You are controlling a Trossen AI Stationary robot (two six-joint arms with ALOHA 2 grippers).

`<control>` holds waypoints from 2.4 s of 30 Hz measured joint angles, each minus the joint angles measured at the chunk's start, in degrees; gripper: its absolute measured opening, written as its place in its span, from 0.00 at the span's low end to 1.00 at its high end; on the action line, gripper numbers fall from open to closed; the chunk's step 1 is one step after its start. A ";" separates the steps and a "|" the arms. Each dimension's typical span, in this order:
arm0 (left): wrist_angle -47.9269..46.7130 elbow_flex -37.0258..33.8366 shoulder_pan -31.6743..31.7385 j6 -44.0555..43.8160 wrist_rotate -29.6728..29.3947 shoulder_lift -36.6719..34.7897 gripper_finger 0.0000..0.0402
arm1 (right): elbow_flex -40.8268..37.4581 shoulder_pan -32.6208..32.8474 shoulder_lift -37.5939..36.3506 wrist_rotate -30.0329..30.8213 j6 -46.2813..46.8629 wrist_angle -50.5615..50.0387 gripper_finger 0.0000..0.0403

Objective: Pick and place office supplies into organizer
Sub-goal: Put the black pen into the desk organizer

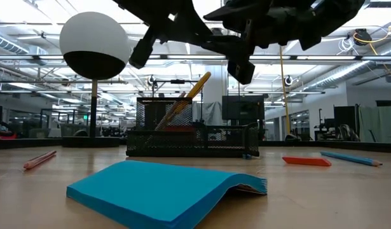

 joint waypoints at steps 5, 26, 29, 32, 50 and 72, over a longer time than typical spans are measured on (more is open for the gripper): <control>-0.64 0.20 0.40 0.08 -0.54 -0.01 0.01 | 0.00 0.86 0.02 1.35 -1.50 -0.19 0.36; -0.44 0.20 -1.43 -7.47 -5.81 -0.01 0.16 | 0.04 0.92 0.02 4.08 -11.53 -2.92 0.03; 0.01 0.18 -1.36 -7.45 -8.62 -0.01 0.18 | 0.04 1.11 0.00 3.22 -12.54 -2.83 0.03; 1.10 0.16 -1.13 -6.62 -11.69 -0.01 0.19 | 0.07 1.08 0.00 3.14 -12.58 -2.77 0.03; 3.69 0.02 -2.00 -19.45 -15.03 -5.45 0.19 | 0.26 0.92 -0.22 5.74 -16.50 3.44 0.03; -6.79 0.09 -2.41 -34.09 -21.98 -10.81 0.19 | -0.02 0.97 0.00 5.48 -20.64 1.59 0.03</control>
